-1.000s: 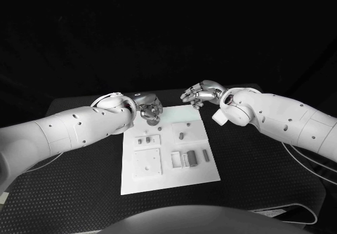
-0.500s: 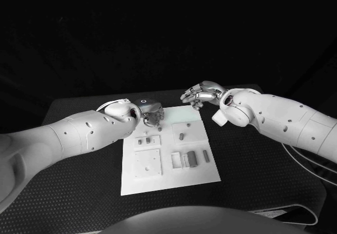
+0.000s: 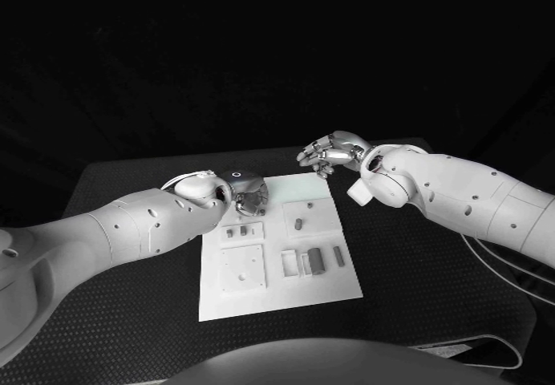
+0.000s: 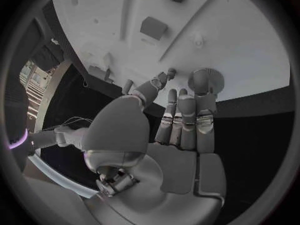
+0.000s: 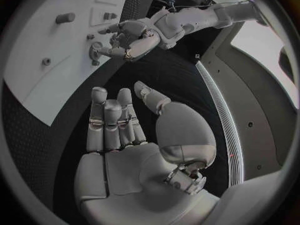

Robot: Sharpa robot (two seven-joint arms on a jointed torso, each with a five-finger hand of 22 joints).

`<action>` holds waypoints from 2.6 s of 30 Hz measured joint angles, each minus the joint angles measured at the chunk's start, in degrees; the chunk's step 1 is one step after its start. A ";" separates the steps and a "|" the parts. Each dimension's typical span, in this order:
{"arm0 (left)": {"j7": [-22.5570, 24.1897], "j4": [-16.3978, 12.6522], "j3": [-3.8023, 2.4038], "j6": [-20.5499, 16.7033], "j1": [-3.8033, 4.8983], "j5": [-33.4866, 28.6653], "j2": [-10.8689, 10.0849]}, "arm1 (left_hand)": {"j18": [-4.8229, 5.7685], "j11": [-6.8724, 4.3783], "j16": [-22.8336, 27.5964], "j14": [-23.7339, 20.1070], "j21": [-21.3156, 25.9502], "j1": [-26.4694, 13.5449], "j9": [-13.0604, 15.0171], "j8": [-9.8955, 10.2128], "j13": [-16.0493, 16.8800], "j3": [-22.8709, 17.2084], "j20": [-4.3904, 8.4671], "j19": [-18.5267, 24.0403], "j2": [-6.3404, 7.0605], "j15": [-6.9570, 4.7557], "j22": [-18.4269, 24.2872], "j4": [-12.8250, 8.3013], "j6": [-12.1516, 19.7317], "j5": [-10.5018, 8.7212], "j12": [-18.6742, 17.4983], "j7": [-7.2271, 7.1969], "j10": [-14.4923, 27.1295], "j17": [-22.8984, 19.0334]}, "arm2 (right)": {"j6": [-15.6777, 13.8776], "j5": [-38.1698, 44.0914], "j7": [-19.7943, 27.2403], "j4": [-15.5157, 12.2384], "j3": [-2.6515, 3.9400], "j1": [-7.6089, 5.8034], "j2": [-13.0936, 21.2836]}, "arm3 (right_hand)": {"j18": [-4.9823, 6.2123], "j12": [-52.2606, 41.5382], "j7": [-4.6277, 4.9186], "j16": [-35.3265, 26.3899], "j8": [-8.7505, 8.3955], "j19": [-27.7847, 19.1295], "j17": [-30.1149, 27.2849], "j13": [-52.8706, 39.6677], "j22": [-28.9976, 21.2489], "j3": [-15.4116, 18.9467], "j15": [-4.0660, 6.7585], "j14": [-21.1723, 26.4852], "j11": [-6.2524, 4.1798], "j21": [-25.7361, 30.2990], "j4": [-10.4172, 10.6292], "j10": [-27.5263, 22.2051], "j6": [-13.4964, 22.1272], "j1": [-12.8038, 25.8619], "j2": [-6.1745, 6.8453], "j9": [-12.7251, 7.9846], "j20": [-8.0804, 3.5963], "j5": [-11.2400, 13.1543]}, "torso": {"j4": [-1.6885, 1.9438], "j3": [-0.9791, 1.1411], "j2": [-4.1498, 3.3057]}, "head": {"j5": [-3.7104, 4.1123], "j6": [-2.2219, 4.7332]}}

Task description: Assemble the parts on the task board

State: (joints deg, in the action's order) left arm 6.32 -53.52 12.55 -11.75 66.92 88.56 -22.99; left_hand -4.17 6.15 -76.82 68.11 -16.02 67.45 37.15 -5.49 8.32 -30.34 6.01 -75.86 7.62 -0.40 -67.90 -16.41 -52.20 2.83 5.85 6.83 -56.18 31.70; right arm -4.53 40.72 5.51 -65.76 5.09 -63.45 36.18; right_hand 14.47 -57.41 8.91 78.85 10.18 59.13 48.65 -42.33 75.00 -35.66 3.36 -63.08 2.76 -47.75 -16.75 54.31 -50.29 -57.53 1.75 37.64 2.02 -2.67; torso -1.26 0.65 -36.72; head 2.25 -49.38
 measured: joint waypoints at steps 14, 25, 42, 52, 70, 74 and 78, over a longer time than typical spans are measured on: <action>-0.08 0.80 -0.04 -0.07 -1.11 0.25 1.03 | -0.66 -0.22 0.11 -1.07 0.56 0.02 -0.33 0.00 -0.14 -0.74 0.03 0.62 -0.02 -0.12 -0.39 0.09 -0.02 0.00 -0.22 0.03 -1.47 -0.49 | -5.59 -4.40 3.01 0.45 0.00 0.00 -0.17 | -0.75 16.01 2.48 -23.38 -0.12 -13.10 -11.63 14.22 -6.43 -2.05 -3.95 8.87 3.61 14.58 0.17 -6.20 3.30 1.05 0.29 0.53 5.69 0.00 | 0.03 -0.04 0.03 | 0.23 0.03; -0.33 1.74 -0.03 -0.06 -1.65 0.36 1.29 | -0.67 -0.84 0.11 -1.16 0.88 0.92 -0.59 -0.72 -0.02 -1.77 0.23 0.83 -0.92 -0.42 -0.85 -0.03 -0.73 0.00 0.07 0.73 -3.51 -0.72 | -11.23 -11.20 5.79 1.27 0.00 0.00 -0.23 | -1.61 23.43 2.22 -39.72 1.17 -17.78 -17.62 22.89 -9.79 -2.38 -7.24 8.31 4.50 20.74 0.15 -2.79 2.93 1.04 0.29 0.99 7.31 -0.22 | 0.02 -0.02 0.01 | 0.48 -0.19; -0.25 2.63 -0.19 -0.41 -1.97 0.39 1.81 | -0.68 -1.06 0.11 -1.14 0.88 1.30 -0.66 -0.71 0.11 -2.08 0.23 0.83 -1.30 -0.43 -0.93 0.28 -0.73 0.00 0.34 0.73 -3.74 -0.71 | -14.02 -15.06 7.56 1.32 0.00 0.00 -0.39 | -1.60 23.74 2.21 -40.74 1.17 -17.98 -17.65 23.56 -9.93 -2.38 -7.24 8.31 4.30 21.04 0.15 -2.59 2.92 1.03 0.29 0.98 7.51 -0.22 | 0.05 0.02 -0.01 | 0.65 -0.49; -0.19 3.02 -0.33 -0.59 -2.24 0.38 2.08 | -0.68 -1.06 0.11 -1.14 0.88 1.30 -0.66 -0.71 0.20 -2.08 0.22 0.82 -1.30 -0.43 -0.92 0.29 -0.73 0.00 0.35 0.73 -3.74 -0.71 | -14.19 -15.40 7.64 1.32 0.00 0.00 -0.53 | -1.60 23.74 2.20 -40.74 1.17 -17.98 -17.65 23.55 -9.93 -2.37 -7.24 8.31 4.30 21.04 0.15 -2.59 2.93 1.03 0.29 0.97 7.50 -0.22 | 0.06 0.02 0.03 | 0.73 -0.61; -0.21 3.77 -0.48 -1.14 -2.57 0.33 2.60 | -0.63 -2.30 -0.31 -0.90 0.88 0.92 -0.51 -1.65 0.93 -2.27 0.53 0.48 -2.28 -0.38 -1.18 0.48 -2.36 0.00 2.14 1.55 -5.59 -0.71 | -14.20 -15.55 7.63 1.27 0.00 0.00 -0.56 | -1.60 23.74 2.16 -40.88 1.17 -18.02 -17.67 23.58 -9.95 -2.34 -7.24 8.31 4.32 21.11 0.19 -2.57 2.96 1.03 0.29 0.96 7.54 -0.22 | 0.04 0.05 0.03 | 0.95 -0.63; -0.24 3.89 -0.49 -1.30 -2.67 0.32 2.74 | -0.62 -3.12 -0.63 -0.04 0.44 1.14 -0.26 -2.71 1.36 -2.27 0.63 -0.44 -3.11 -0.93 -1.47 0.48 -4.02 0.00 3.00 1.75 -7.48 -0.71 | -14.20 -15.56 7.61 1.27 0.00 0.00 -0.56 | -1.60 24.40 2.16 -42.55 1.17 -18.50 -17.84 24.42 -10.12 -1.87 -7.45 8.10 4.70 21.70 0.30 -2.15 2.96 1.36 -0.04 0.83 8.03 -0.22 | 0.04 0.05 0.04 | 1.03 -0.63; -0.27 4.05 -0.49 -1.41 -2.73 0.31 2.85 | -0.60 -3.26 -0.63 -0.03 0.44 1.14 -0.29 -2.71 1.49 -2.54 0.63 -0.45 -3.11 -0.93 -1.58 0.20 -4.23 0.00 3.02 1.74 -8.02 -0.88 | -14.20 -15.57 7.61 1.26 0.00 0.00 -0.56 | -1.60 24.63 2.15 -43.29 1.17 -18.50 -17.61 25.05 -10.12 -1.87 -7.55 8.01 4.50 21.91 0.30 -1.77 2.96 1.42 -0.10 0.74 8.03 -0.22 | 0.05 0.05 0.05 | 1.05 -0.63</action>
State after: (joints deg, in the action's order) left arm 6.05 -49.47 12.06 -13.16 64.19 88.87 -20.14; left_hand -4.76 2.89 -77.45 68.08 -15.59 68.60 36.86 -8.21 9.81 -32.89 6.64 -76.31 4.51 -1.33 -69.48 -16.21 -56.42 2.84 8.87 8.57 -64.20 30.82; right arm -18.73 25.15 13.11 -64.50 5.09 -63.45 35.62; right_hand 12.87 -32.78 11.07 35.56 11.35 40.63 31.04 -17.28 64.88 -37.53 -4.19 -55.07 7.26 -25.84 -16.45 52.55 -47.33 -56.11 1.65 38.38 10.05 -2.89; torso -1.21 0.70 -36.66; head 3.30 -50.01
